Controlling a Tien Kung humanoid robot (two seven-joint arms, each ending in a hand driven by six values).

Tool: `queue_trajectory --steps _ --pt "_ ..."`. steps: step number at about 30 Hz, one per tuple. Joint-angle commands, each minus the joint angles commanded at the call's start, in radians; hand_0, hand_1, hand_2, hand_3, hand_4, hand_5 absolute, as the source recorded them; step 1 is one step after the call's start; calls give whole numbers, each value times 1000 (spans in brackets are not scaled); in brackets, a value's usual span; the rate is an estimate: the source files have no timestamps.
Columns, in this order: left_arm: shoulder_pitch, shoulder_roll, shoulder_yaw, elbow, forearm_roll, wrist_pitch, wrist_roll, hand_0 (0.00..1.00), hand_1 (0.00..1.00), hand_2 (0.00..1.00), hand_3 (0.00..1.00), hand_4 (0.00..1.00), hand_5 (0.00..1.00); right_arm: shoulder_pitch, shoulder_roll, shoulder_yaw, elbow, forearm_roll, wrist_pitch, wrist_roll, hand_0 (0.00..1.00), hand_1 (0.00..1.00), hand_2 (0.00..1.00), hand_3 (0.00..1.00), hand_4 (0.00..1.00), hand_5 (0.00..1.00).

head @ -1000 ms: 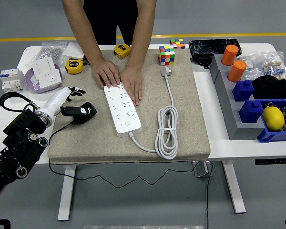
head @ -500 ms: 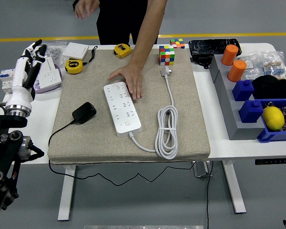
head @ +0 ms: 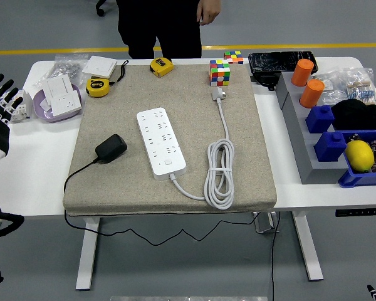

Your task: Pick up the plug,place it near the board,insert it into the board,press the button

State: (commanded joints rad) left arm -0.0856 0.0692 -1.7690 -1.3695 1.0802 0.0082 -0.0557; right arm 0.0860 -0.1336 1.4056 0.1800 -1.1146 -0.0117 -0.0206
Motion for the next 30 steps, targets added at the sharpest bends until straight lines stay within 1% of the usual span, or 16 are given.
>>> queue_trajectory --steps 2,3,5,6,7,8,9,11,13,14,15,17,20,21,24,30 --pt "5 -4 -11 -14 69 30 -10 742 777 746 760 998 868 0 0 -3 0 -5 1 -2 998 798 719 728 998 998" --pt "8 -7 -13 -23 124 76 -41 687 720 703 717 998 737 0 0 -7 0 -7 1 -2 998 798 720 730 998 996" --pt "10 -13 -17 -37 181 143 -88 687 720 703 717 998 737 1 0 -8 0 -10 1 -2 998 798 720 730 998 996" --pt "11 -17 -24 -46 209 164 -98 687 720 703 717 998 737 0 1 -7 0 -13 1 -2 998 798 720 730 998 996" --pt "15 -23 -35 -61 247 180 -94 687 720 703 717 998 737 -2 3 -4 0 -20 0 -2 998 798 720 730 998 996" --pt "18 -25 -39 -73 277 181 -85 687 720 703 717 998 737 -4 4 -2 0 -27 1 -2 998 798 720 730 998 996" --pt "22 -27 -41 -84 302 175 -70 650 710 693 713 998 703 -7 6 1 0 -35 1 -2 998 797 720 739 998 857" --pt "26 -24 -38 -99 331 151 -34 650 710 693 713 998 703 -11 7 -1 0 -40 2 -3 998 797 720 739 998 857" --pt "32 -22 -29 -110 335 128 -7 650 710 693 713 998 703 -15 7 -8 0 -41 3 -5 998 797 720 739 998 857" --pt "35 -21 -26 -113 331 120 -1 650 710 693 713 998 703 -16 7 -11 0 -43 4 -6 998 797 720 739 998 857" --pt "41 -21 -21 -117 324 111 6 642 707 692 717 998 713 -19 8 -12 0 -47 4 -8 998 797 725 741 998 830" --pt "52 -18 -12 -118 308 102 12 642 707 692 717 998 713 -26 15 1 0 -64 6 -12 998 797 725 741 998 830" --pt "61 -10 -9 -115 294 100 19 642 707 692 717 998 713 -38 29 7 0 -60 7 0 998 797 725 741 998 830" --pt "62 -6 -5 -115 290 100 20 643 707 688 717 998 713 -40 32 13 0 -64 8 1 998 794 724 740 998 848" --pt "59 9 7 -110 295 98 29 643 707 688 717 998 713 -43 35 32 0 -81 9 -7 998 794 724 740 998 848" --pt "64 12 12 -112 291 96 35 640 694 675 715 998 710 -28 35 13 0 -78 19 -16 991 791 723 737 998 845"
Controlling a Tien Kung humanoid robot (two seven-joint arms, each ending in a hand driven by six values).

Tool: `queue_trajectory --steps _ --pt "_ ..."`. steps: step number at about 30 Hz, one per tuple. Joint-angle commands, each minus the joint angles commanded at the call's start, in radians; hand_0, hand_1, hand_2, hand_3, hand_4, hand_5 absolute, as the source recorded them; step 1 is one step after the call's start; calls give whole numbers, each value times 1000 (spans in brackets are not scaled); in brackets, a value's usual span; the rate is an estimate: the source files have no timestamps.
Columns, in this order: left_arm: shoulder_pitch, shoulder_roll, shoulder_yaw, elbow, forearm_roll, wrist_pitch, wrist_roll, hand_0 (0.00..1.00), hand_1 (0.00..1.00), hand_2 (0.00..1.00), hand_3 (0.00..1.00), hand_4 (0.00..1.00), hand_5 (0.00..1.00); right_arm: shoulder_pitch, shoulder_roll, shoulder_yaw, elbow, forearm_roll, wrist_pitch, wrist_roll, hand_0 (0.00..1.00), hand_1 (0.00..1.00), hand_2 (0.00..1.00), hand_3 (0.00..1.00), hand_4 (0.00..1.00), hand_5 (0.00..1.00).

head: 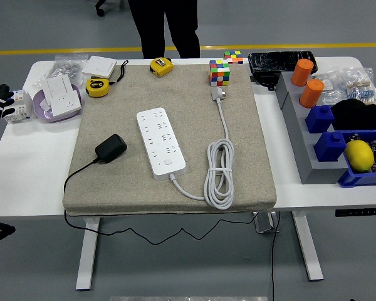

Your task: Pick up the plug,place it near the board,insert it into the board,press the button

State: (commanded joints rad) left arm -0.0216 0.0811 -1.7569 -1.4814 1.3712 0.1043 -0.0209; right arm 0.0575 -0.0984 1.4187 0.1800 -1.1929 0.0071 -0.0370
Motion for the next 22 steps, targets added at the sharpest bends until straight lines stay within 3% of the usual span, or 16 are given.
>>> queue_trajectory --steps 13,22 --pt "6 12 -32 -2 -17 7 -15 636 683 663 713 998 704 42 -12 -41 0 15 5 -11 986 788 722 735 998 813" --pt "1 16 -65 -9 -27 15 -25 633 677 656 710 998 702 82 -22 -127 0 72 11 -15 981 786 722 735 998 809"
